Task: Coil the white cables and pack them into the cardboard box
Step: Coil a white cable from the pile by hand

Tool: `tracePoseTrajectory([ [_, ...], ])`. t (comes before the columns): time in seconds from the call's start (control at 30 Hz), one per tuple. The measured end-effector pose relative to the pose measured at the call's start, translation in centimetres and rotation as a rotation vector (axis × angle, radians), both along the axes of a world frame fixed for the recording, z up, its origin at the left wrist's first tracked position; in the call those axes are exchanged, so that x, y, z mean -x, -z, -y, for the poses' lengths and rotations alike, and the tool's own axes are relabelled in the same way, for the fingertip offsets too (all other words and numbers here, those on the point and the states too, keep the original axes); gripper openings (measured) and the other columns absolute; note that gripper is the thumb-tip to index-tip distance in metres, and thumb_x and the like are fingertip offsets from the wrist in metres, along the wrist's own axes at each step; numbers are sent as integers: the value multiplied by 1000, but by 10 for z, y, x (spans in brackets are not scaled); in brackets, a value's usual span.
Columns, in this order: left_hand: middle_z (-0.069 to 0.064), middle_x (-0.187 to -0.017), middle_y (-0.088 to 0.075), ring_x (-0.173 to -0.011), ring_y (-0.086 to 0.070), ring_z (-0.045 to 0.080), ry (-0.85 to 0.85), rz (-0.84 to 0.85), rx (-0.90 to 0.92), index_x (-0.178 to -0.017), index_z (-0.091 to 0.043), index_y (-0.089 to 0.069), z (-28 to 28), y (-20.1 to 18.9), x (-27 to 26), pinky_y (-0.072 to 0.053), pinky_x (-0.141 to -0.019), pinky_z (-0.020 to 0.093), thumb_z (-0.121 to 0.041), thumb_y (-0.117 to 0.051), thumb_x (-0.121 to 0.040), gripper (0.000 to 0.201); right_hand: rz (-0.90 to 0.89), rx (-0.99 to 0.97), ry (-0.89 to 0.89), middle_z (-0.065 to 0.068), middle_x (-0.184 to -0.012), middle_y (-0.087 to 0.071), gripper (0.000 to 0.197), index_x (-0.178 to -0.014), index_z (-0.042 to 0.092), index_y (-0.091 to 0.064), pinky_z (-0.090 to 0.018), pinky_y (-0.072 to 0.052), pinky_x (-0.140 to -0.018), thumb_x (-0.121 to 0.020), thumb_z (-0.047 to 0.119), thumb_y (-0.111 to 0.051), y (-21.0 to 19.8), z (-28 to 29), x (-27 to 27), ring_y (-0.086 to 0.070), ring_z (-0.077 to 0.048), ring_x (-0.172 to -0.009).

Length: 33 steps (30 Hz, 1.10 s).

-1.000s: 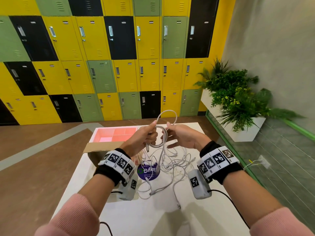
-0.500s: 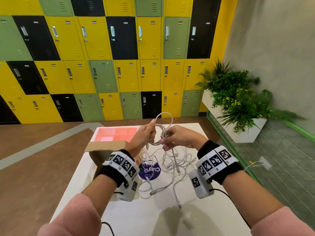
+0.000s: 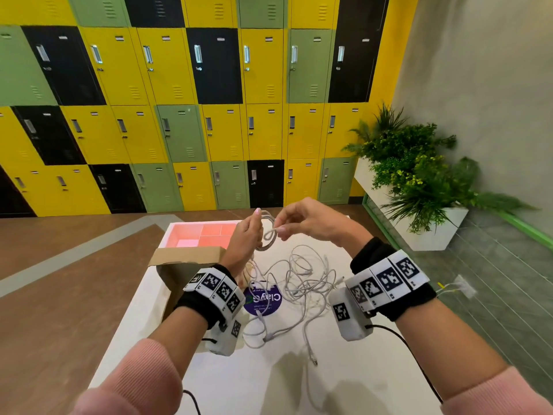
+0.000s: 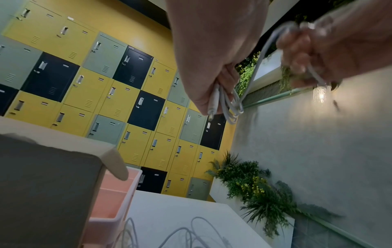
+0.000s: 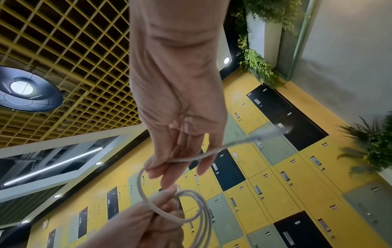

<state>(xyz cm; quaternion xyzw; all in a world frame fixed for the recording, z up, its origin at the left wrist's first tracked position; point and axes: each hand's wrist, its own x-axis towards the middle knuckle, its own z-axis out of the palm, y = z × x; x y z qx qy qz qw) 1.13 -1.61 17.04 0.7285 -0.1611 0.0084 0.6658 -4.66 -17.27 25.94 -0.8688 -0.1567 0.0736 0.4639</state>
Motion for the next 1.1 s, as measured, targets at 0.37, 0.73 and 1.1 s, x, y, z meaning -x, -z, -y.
tracePoseTrajectory([
  [0.37,-7,-58,-26,-49,-23,5,34,-33,13,-67,-20,-33,-2,8,2,-25,-46,16,-33,-33,-104,39,214,-451,259,0,-86,-69,12,-90,13,-58,-18,-46,-70,-95,5,-51,-16,19,-6,-67,-1,-75],
  [0.73,-9,-59,-55,-52,-38,12,189,115,-167,-93,-19,-55,0,9,8,-31,-46,18,-41,-66,-83,27,184,-618,540,1,-89,-70,14,-91,15,-62,-22,-45,-69,-97,11,-50,8,41,-21,-68,-4,-73],
  [1.1,-11,-78,-65,-69,-58,-5,32,266,-330,-87,-9,-62,4,16,-3,-43,-65,14,-30,-51,-97,26,181,-503,636,-2,-87,-73,11,-96,13,-51,-19,-42,-69,-101,18,-42,31,47,-34,-65,-4,-78],
])
